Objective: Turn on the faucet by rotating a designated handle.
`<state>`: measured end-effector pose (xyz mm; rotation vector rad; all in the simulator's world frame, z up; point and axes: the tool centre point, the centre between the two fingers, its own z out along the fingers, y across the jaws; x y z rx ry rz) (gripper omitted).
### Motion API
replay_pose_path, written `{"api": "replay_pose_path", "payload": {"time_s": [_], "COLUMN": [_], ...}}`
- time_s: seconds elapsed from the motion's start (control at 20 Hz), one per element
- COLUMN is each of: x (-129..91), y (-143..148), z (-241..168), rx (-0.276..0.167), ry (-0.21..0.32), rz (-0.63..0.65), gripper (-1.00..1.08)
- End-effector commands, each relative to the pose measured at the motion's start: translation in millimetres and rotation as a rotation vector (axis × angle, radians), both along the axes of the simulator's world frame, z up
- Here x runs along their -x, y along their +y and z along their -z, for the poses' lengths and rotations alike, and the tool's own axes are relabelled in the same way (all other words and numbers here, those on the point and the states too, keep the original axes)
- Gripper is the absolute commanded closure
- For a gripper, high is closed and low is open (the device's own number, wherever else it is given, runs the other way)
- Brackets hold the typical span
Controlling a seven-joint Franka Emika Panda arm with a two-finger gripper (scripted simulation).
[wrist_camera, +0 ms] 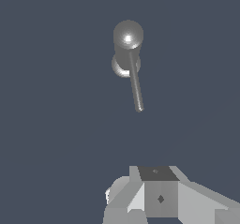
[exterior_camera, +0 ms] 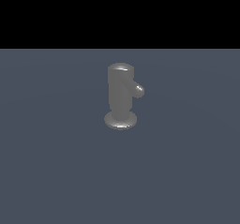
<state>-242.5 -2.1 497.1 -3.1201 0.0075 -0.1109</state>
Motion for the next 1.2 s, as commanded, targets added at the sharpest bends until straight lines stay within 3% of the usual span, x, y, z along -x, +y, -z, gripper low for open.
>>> {"api": "replay_pose_path", "payload": {"time_s": [0.0, 1.15], "x": [-2.2, -40.0], "y": [0.7, 14.2], "z": [11.0, 205.2], "rx": [0.001, 0.018], "ry": [0.003, 0.052], "rz": [-0.006, -0.107], "gripper": [1.08, 1.08]}}
